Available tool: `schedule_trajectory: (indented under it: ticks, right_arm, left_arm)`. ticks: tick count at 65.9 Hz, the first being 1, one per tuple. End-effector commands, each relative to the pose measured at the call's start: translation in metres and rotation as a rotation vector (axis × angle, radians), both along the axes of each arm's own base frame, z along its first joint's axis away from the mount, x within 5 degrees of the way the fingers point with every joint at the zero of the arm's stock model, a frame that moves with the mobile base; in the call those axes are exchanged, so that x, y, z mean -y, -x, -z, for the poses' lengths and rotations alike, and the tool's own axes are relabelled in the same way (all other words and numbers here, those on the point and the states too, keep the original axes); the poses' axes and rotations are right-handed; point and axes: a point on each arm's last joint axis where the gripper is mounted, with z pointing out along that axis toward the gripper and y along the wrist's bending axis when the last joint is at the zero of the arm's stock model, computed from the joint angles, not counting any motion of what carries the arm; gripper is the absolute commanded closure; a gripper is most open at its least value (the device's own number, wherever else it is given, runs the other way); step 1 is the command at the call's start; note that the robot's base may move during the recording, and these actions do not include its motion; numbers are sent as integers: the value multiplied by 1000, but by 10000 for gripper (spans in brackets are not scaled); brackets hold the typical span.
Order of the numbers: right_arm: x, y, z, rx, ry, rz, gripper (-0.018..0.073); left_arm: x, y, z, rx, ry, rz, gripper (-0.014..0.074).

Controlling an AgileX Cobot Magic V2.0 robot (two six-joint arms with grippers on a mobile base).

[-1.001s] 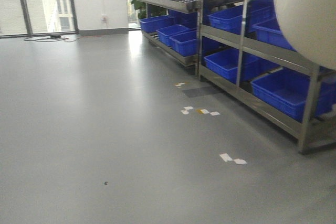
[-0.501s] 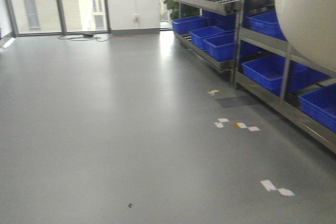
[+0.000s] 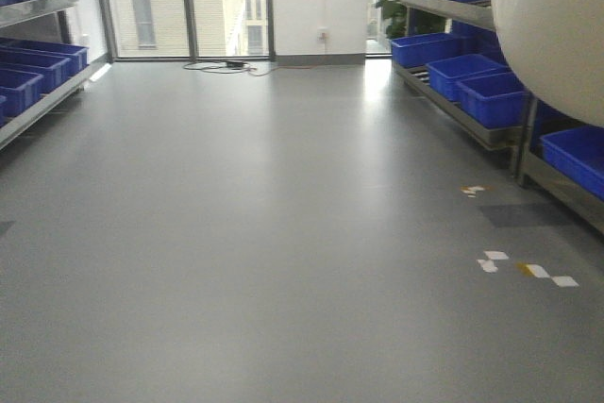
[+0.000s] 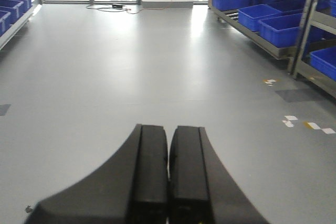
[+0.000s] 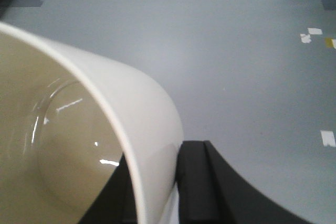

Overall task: Move white bin to right shelf second layer
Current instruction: 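Drive toward the windows alongside the blue-bin shelves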

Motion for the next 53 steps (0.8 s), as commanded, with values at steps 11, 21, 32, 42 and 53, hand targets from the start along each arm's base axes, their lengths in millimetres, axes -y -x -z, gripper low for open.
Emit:
schedule_trajectory:
  ticks: [11, 21, 32, 42, 53]
  right_arm:
    - [0, -2, -17, 117, -25, 4, 507]
    - [0, -2, -17, 117, -25, 4, 507]
    - [0, -2, -17, 117, -25, 4, 507]
    - [0, -2, -17, 117, -25, 4, 507]
    - [0, -2, -17, 117, -25, 4, 507]
  left_arm:
    - [0, 0, 0, 75, 24, 4, 512]
    - [0, 0, 0, 75, 24, 4, 512]
    - [0, 0, 0, 75, 24, 4, 512]
    - [0, 0, 0, 75, 24, 4, 512]
    - [0, 0, 0, 75, 24, 4, 512]
